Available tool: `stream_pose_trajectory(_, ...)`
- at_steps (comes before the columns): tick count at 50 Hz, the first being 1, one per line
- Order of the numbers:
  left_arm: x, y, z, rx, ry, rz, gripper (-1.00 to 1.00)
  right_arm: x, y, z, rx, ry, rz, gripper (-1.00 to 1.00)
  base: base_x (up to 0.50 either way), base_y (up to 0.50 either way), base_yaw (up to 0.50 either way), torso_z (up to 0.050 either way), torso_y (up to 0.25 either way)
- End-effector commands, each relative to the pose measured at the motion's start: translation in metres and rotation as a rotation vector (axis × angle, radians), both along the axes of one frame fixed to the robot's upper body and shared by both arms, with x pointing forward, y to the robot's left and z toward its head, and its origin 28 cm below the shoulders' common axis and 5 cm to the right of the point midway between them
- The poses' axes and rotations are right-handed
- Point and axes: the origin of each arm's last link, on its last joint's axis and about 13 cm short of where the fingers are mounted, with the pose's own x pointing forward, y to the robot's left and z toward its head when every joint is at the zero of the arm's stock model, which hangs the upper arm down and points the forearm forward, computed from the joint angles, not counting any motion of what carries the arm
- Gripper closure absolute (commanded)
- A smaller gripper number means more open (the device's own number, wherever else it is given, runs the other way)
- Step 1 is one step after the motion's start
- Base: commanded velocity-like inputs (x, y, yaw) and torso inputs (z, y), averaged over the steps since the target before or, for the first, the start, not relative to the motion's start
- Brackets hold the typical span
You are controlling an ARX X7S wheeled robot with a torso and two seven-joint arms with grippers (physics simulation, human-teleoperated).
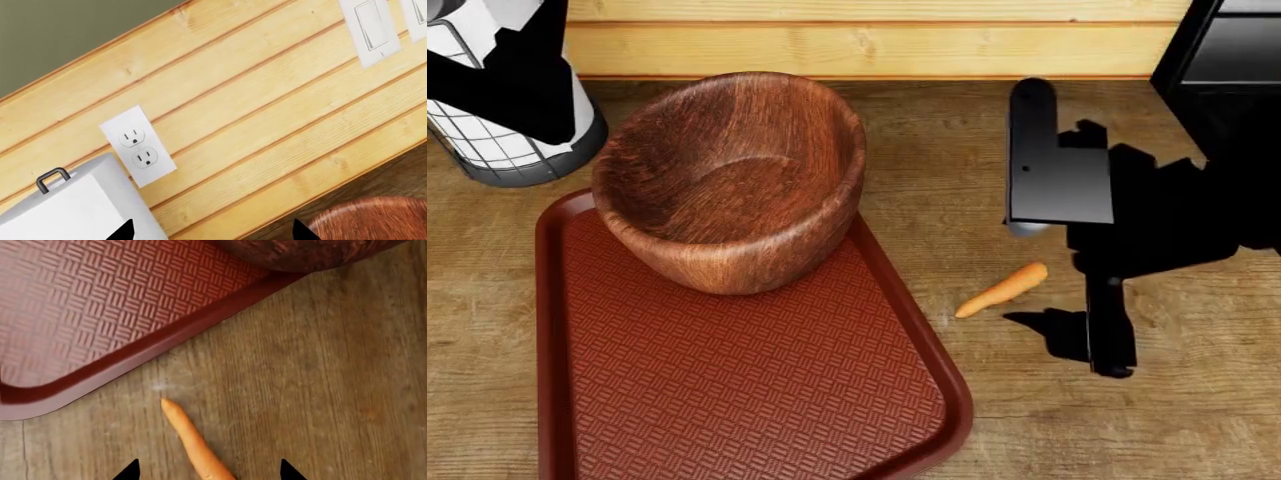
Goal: Place the two vegetables and bowl onto the tray for setting up a vegetable dip station.
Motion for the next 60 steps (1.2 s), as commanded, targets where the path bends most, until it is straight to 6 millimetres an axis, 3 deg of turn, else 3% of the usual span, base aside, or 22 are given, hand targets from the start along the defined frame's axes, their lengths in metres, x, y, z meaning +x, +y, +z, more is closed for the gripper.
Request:
stream_pose_trajectory(1,-0.001,0.001,-0.001,-0.003,0.0,0.001,-1.0,0.009,0.003,-0.004,0.002,0.007,-0.001,-1.0,0.0,0.0,0.0,0.0,0.0)
stream_pose_trajectory(60,0.003,-0.001,-0.005,-0.002,0.011,-0.007,-1.0,0.016,-0.003,-0.039,0.003,0.09,-0.056,-1.0,0.0,0.0,0.0,0.0,0.0)
